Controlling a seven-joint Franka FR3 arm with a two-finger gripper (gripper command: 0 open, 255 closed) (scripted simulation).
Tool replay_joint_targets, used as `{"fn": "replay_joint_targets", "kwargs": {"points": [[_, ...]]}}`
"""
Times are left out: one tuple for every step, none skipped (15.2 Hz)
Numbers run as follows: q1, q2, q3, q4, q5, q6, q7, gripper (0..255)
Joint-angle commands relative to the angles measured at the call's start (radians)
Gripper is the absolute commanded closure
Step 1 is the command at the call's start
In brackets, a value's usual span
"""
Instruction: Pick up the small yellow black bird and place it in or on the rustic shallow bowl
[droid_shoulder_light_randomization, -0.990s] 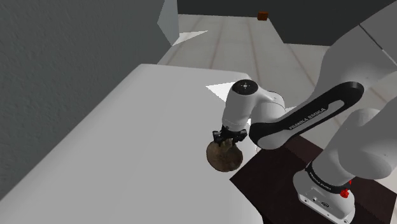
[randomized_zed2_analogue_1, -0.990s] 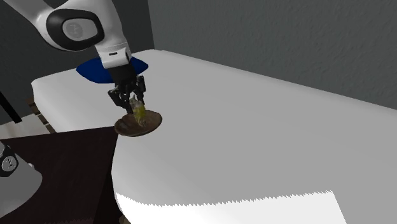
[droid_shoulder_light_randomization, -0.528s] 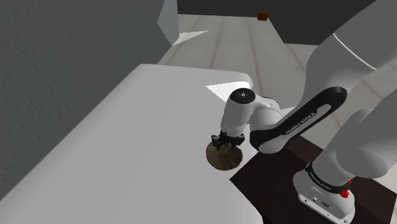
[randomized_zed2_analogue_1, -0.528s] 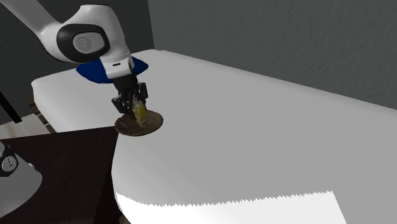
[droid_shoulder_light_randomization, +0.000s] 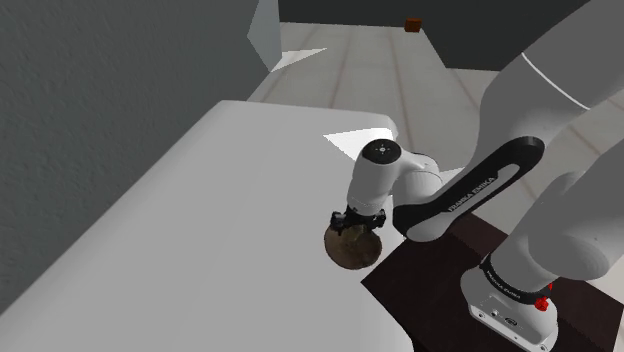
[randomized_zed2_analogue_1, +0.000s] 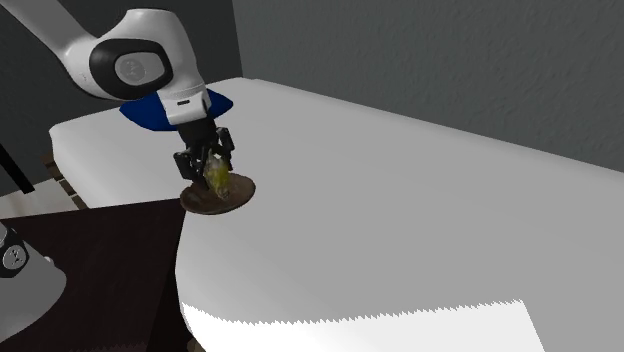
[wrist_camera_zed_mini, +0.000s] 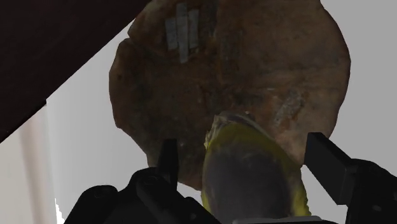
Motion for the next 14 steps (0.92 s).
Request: {"fn": "replay_joint_targets", "kwargs": {"points": [[0.000, 0.004, 0.000, -0.002, 0.001, -0.003, 0.000, 0], [-0.001, 0.007, 0.001, -0.001, -0.003, -0.003, 0.003, 0], [-0.002, 0.009, 0.002, -0.001, -0.005, -0.001, 0.006, 0], [-0.002, 0.006, 0.000, -0.004, -0.003, -0.001, 0.001, 0], [0.025, -0.043, -0.009, -0.006, 0.062, -0.042, -0.045, 0], [0.050, -0.090, -0.019, -0.004, 0.112, -0.087, -0.079, 0], [0.073, -0.135, -0.031, -0.001, 0.149, -0.132, -0.105, 0], [0.089, -0.168, -0.041, 0.003, 0.171, -0.168, -0.121, 0], [0.090, -0.168, -0.042, 0.003, 0.171, -0.168, -0.121, 0], [0.090, -0.168, -0.042, 0.003, 0.171, -0.168, -0.121, 0], [0.091, -0.168, -0.043, 0.003, 0.171, -0.168, -0.121, 0], [0.091, -0.168, -0.043, 0.003, 0.171, -0.168, -0.121, 0], [0.091, -0.168, -0.043, 0.003, 0.171, -0.168, -0.121, 0], [0.091, -0.168, -0.043, 0.003, 0.171, -0.168, -0.121, 0]]}}
